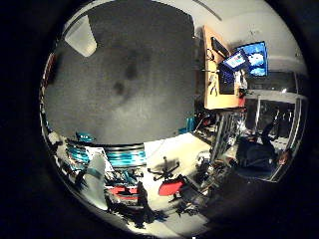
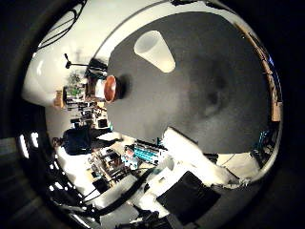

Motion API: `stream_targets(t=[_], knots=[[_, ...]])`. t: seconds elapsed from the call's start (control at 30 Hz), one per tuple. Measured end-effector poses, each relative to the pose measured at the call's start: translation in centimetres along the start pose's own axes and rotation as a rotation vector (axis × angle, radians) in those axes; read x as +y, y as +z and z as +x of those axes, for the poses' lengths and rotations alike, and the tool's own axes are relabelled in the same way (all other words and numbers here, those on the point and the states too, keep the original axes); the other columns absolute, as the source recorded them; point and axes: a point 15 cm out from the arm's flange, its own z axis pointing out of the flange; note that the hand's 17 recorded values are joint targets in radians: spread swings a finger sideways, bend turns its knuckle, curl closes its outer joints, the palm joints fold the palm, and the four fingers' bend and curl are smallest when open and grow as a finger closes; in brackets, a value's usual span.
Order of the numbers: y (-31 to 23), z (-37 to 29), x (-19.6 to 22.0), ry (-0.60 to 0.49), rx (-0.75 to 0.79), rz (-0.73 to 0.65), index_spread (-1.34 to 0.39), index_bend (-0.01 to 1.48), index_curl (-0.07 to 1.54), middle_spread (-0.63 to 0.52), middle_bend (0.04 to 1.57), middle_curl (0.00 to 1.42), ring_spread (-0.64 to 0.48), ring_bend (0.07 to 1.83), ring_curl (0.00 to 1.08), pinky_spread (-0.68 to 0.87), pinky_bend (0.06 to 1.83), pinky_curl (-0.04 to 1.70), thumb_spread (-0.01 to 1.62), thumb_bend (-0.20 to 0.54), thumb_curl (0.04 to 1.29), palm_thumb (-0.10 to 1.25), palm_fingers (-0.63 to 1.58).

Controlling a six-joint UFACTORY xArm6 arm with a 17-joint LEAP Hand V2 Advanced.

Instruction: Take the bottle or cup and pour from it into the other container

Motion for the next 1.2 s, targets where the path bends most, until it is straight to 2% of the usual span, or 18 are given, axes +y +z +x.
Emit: stream_targets(t=[0.27,0.47,0.67,0.97,1.2], knots=[[0.8,0.3,-2.6,0.071,-0.153,0.075,-0.22,0.15,0.24,0.12,0.19,0.32,0.19,0.33,0.26,0.42,0.49,0.34,1.08,-0.028,0.29,0.49,0.05],[1.4,1.5,-6.0,0.111,-0.241,0.208,-0.22,0.15,0.24,0.13,0.20,0.32,0.20,0.34,0.26,0.43,0.52,0.33,1.06,-0.026,0.29,0.47,0.04],[3.3,1.3,-9.6,0.137,-0.432,0.327,-0.21,0.15,0.25,0.15,0.20,0.33,0.21,0.33,0.26,0.43,0.53,0.32,1.03,-0.028,0.29,0.44,0.02],[7.4,2.7,-11.2,0.198,-0.588,0.360,-0.21,0.14,0.23,0.19,0.20,0.33,0.22,0.35,0.26,0.44,0.56,0.32,1.00,-0.027,0.28,0.40,-0.01],[10.9,1.7,-11.6,0.228,-0.727,0.341,-0.21,0.15,0.24,0.21,0.19,0.32,0.22,0.28,0.25,0.43,0.52,0.30,0.99,-0.028,0.28,0.40,-0.03]])
